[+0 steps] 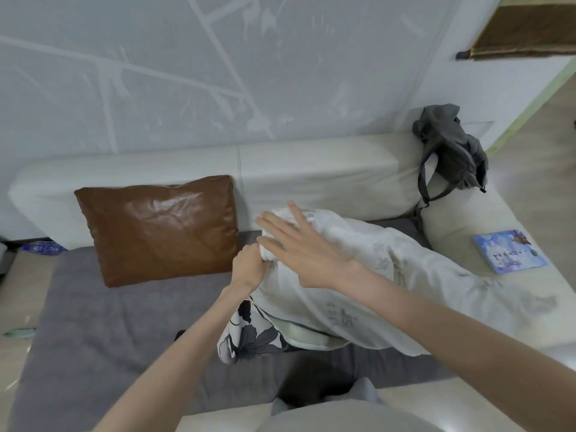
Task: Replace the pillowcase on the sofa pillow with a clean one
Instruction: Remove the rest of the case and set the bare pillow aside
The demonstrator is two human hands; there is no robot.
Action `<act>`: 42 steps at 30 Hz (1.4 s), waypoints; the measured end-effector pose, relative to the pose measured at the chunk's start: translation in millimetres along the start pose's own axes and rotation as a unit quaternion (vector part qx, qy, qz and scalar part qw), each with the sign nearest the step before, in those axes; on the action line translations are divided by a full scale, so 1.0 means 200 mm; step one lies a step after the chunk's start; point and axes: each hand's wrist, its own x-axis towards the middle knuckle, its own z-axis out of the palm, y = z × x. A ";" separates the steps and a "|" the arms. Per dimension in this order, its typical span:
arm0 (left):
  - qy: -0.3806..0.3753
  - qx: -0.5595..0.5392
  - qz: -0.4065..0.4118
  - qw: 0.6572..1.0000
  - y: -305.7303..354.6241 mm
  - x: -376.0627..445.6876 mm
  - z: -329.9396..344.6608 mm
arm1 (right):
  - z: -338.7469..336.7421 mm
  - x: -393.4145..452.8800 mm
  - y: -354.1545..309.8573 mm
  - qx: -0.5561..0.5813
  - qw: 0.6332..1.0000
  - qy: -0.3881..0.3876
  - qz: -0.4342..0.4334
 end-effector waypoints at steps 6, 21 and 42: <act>0.026 0.026 0.066 0.997 0.27 0.04 -0.06 | -0.03 0.01 0.07 -0.102 0.983 -0.123 0.087; -0.082 -0.165 0.115 0.976 0.71 0.11 0.06 | 0.07 -0.39 0.63 0.153 0.945 0.081 0.278; 0.161 -0.010 0.217 0.963 1.17 0.26 0.28 | 0.54 -1.47 1.41 0.222 0.859 -0.052 0.459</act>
